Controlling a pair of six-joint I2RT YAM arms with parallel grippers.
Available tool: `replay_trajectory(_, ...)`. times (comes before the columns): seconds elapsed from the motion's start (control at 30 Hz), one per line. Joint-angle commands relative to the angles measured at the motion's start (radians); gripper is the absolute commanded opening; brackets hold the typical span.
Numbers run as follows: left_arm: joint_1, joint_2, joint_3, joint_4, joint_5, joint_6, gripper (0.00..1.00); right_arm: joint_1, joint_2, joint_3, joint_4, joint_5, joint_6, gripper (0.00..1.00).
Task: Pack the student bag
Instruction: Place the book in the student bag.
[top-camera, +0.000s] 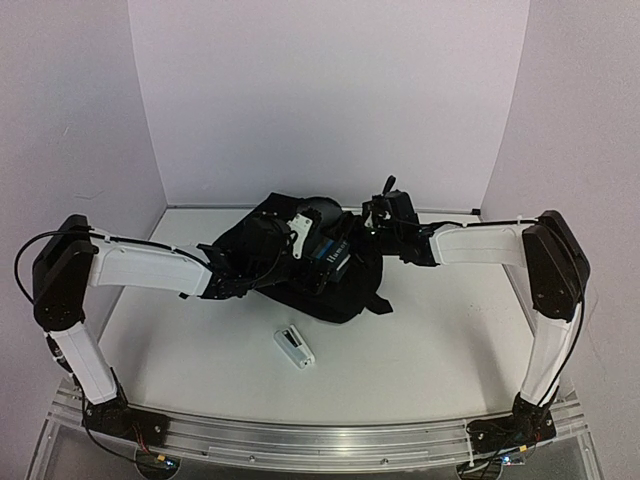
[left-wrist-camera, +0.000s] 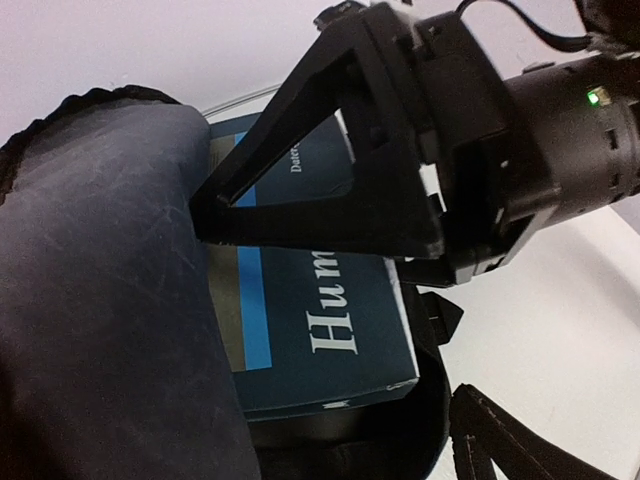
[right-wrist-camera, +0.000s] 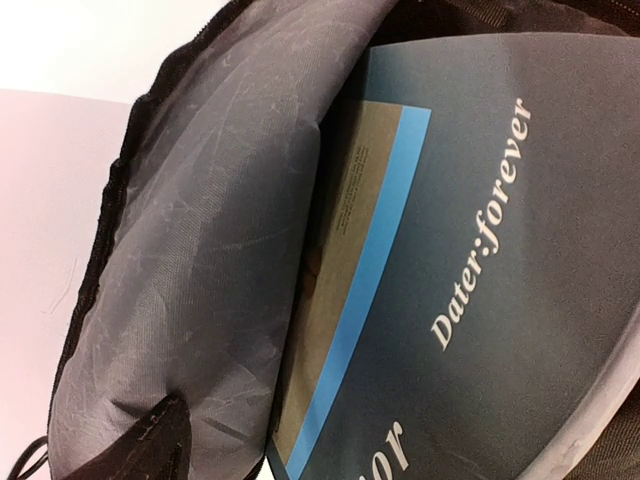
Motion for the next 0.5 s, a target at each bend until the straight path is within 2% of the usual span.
replay_trajectory(0.0,-0.001,0.047,0.076,0.055,-0.071,-0.006,1.0,0.006,-0.022,0.05,0.06,-0.023,0.005,0.81)
replay_trajectory(0.27,-0.004,0.102,0.108,0.049,-0.049,0.0,1.0,0.006,-0.014,0.048,0.063,-0.026,0.009,0.81)
replay_trajectory(0.47,-0.006,0.132,0.134,-0.03,-0.152,0.008,1.0,0.006,-0.021,0.044,0.065,-0.026,0.012,0.81)
